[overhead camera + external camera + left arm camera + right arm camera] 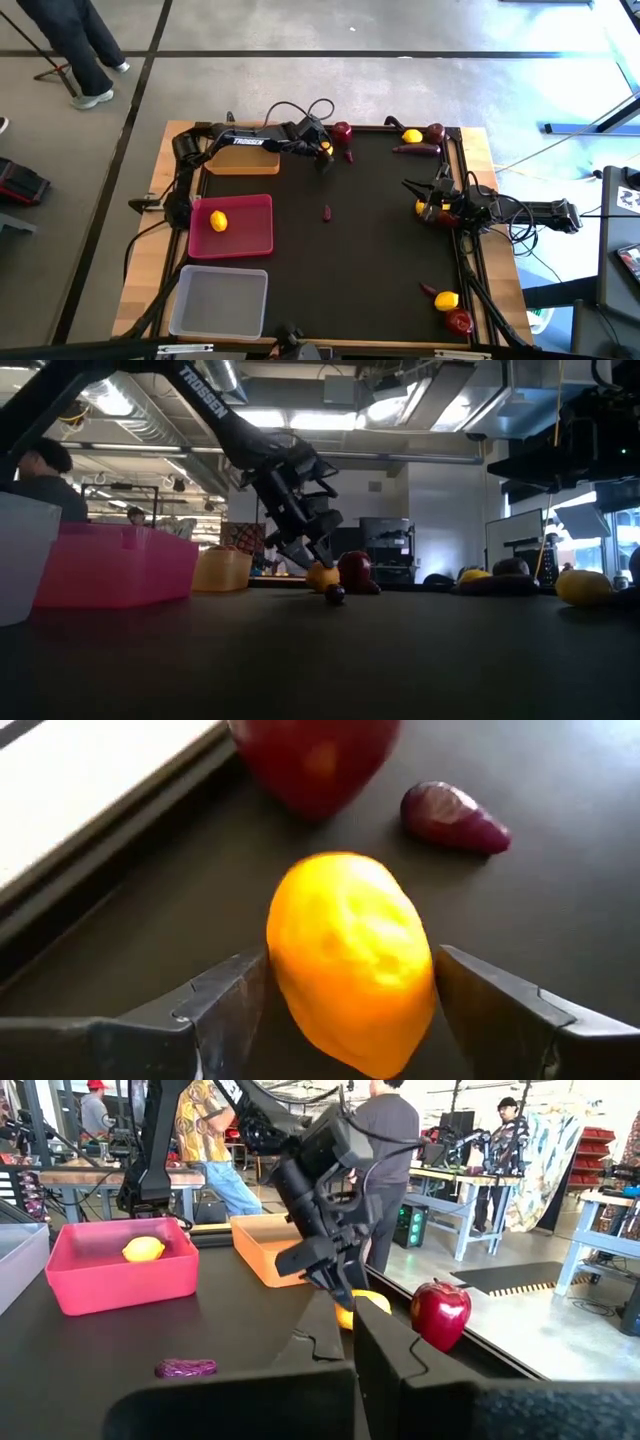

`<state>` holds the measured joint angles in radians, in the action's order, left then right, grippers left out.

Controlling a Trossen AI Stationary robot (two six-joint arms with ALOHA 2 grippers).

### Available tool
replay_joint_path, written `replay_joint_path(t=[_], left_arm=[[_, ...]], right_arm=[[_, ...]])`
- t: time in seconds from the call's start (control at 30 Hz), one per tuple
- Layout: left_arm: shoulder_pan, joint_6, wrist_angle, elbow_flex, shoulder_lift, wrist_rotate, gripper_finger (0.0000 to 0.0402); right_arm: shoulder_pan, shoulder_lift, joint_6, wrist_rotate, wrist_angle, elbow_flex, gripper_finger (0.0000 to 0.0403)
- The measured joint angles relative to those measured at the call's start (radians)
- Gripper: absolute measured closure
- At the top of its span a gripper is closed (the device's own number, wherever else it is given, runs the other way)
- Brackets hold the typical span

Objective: Sort produce into baskets
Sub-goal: Put the top left lemon into the pink bin

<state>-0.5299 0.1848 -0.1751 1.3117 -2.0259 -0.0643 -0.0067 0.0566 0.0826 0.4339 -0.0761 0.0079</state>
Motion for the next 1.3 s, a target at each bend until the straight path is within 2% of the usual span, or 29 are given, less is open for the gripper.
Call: replay_joint_path(t=[0.33,0.6,0.73,1.07,1.3], left_arm=[[0.002,-0.036,0.006,0.000,-0.046,-0.013,0.0123],[0.014,-0.110,0.017,0.000,-0.043,-0.017,0.0193],[0.024,-0.131,0.008,0.000,-0.038,-0.020,0.0201],[0.124,-0.111,-0.087,0.000,0.123,-0.102,0.0187],[0.230,-0.037,-0.266,0.000,0.288,-0.132,0.0186]], right_arm=[[0.000,0.000,0.000,0.000,0.000,0.000,0.0402],[0.000,0.000,0.000,0.000,0.001,0.000,0.0402],[0.000,0.000,0.000,0.000,0.001,0.000,0.0402],[0.000,0.000,0.001,0.000,0.001,0.000,0.0402],[0.000,0.000,0.001,-0.001,0.000,0.000,0.0402]])
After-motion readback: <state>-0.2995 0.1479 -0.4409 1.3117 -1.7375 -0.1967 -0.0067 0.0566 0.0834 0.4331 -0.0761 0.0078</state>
